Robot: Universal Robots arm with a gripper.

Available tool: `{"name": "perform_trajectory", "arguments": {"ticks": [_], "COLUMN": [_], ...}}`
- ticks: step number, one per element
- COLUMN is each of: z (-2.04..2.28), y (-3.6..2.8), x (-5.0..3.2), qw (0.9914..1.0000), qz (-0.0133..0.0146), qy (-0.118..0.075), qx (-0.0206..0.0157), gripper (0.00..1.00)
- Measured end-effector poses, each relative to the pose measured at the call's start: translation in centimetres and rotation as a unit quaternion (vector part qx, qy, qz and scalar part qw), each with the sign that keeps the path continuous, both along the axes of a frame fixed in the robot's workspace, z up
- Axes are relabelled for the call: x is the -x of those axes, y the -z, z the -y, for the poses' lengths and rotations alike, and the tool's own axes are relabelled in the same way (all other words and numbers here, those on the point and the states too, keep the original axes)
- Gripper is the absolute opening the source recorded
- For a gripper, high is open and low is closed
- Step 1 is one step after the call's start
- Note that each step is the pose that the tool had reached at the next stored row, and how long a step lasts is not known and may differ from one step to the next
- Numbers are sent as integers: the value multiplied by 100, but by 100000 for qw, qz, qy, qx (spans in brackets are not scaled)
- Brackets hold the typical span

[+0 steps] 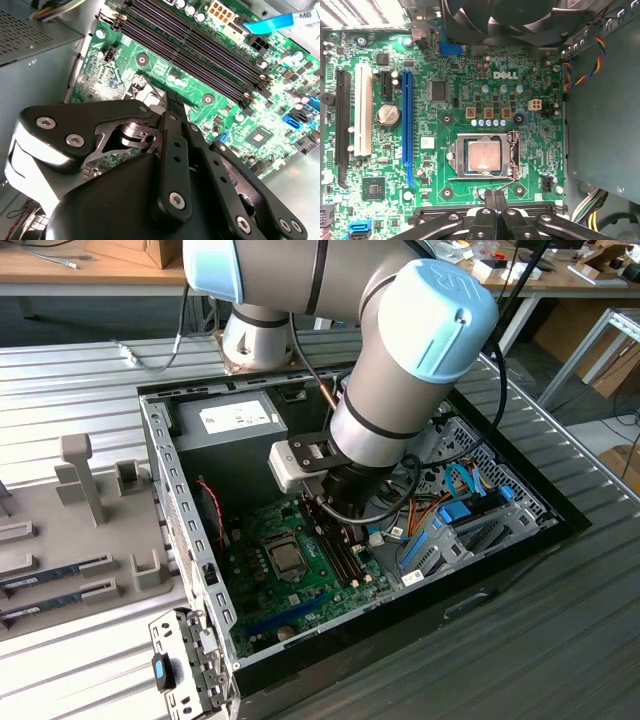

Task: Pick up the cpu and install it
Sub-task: 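Install the first cpu locking lever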

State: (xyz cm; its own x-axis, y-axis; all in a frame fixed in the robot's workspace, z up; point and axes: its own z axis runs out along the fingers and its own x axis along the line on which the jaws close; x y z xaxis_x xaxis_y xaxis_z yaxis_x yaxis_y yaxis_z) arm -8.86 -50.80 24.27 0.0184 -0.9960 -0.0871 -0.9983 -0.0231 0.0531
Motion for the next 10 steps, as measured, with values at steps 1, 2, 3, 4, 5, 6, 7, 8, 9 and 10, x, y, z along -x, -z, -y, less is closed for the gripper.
{"name": "perform_trajectory", "arguments": {"ticks": [1, 2, 3, 4, 5, 6, 7, 8, 9, 10], "z": [10, 24, 35, 42, 51, 61, 65, 66, 68, 70], "y": [3, 5, 7, 8, 11, 22, 34, 41, 47, 54], "x": [-1, 0, 0, 0, 0, 1, 0, 0, 0, 0], "qw": [100000, 100000, 100000, 100000, 100000, 100000, 100000, 100000, 100000, 100000], "qz": [3, 1, 1, -1, 1, 5, 0, -1, -2, -4], "qy": [-4, -6, -3, -2, -5, 1, 0, -5, -4, -3], "qx": [-4, 4, 3, 4, 0, -3, 8, 12, 14, 15], "gripper": [11, 11, 11, 11, 11, 11, 11, 11, 11, 11]}}
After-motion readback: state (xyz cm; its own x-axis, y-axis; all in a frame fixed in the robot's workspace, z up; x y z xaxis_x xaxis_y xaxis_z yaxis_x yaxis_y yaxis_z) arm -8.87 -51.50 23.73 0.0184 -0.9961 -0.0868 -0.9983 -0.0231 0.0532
